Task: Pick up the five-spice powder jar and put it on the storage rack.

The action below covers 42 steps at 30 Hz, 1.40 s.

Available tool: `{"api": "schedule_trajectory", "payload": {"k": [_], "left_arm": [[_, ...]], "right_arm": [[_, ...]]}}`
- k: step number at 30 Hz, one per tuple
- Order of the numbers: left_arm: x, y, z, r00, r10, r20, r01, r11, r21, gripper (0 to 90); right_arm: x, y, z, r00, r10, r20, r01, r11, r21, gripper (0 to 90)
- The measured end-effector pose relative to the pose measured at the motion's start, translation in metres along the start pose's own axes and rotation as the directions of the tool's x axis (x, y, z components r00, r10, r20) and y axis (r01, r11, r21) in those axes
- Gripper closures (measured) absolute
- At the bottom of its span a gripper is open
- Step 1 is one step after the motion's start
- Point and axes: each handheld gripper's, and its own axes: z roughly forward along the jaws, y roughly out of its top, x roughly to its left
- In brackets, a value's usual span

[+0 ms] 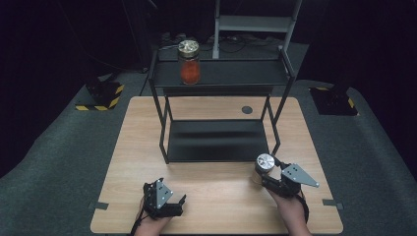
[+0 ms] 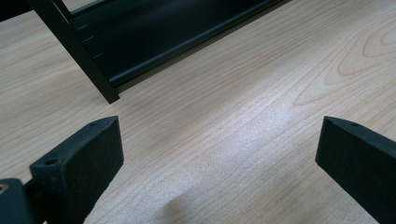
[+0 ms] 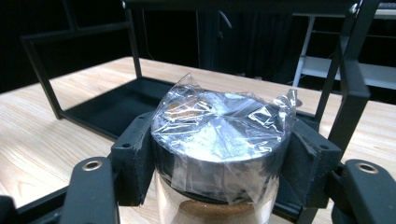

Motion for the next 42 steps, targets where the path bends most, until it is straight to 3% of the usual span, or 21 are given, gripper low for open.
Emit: {"api": "schedule_trajectory", "payload": {"k": [14, 31, 42], "left_arm": [[-0.001, 0.0, 0.0, 1.0, 0.006, -0.001, -0.006, 1.0, 0.0, 1.1], [-0.001, 0.001, 0.0, 1.0, 0.007, -0.002, -0.007, 1.0, 0.003, 1.1], [-0.001, 0.002, 0.001, 0.9999, 0.013, 0.003, -0.013, 0.9999, 0.011, 1.1]], "right_arm": [[0.005, 0.028, -0.017, 0.9997, -0.019, -0.015, 0.019, 0.998, -0.052, 33.8], [0.011, 0.056, -0.014, 0.999, -0.028, -0.034, 0.025, 0.996, -0.085, 33.8], [0.008, 0.075, -0.012, 0.9988, -0.025, -0.042, 0.021, 0.995, -0.097, 33.8]]}}
